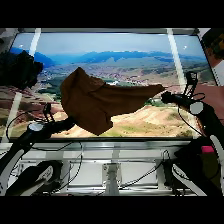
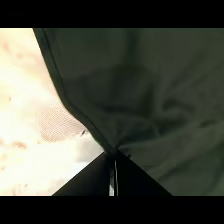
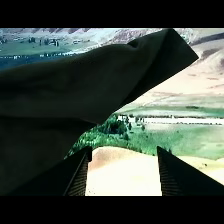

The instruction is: Fold the clothes and pants, and hang the long-sleeved shirts on hangers.

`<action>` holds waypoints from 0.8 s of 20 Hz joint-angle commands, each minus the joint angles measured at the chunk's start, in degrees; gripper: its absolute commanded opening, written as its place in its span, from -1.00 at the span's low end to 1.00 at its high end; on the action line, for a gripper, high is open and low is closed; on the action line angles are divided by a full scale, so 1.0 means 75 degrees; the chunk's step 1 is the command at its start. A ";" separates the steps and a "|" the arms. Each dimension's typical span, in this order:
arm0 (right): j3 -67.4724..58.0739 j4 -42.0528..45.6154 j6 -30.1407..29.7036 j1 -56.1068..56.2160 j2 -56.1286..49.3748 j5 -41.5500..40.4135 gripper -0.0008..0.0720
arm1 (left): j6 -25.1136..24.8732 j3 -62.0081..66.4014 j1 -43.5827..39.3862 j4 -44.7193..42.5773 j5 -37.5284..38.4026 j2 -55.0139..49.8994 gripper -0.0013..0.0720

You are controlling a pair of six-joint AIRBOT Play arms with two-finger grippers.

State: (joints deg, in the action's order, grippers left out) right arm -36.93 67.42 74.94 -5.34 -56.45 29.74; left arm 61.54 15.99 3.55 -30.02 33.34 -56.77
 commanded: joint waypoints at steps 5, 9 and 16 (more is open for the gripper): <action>-0.0003 -0.0606 -0.1043 0.0006 -0.0006 0.1775 0.22 | -0.0729 0.2355 -0.0017 0.0425 0.0286 0.1119 -0.92; 0.0003 -0.2655 -0.2617 0.0006 -0.0184 0.2780 0.23 | -0.0644 0.3445 -0.0015 -0.0350 0.0577 0.2087 -0.92; 0.0073 -0.3567 -0.2940 0.1116 -0.1332 0.2620 0.26 | 0.2063 0.3529 0.0000 -0.4077 0.1848 0.3174 -0.92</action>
State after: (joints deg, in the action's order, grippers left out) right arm -36.42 42.81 55.24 -0.60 -63.46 50.98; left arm 69.49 41.76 3.49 -47.64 42.89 -35.44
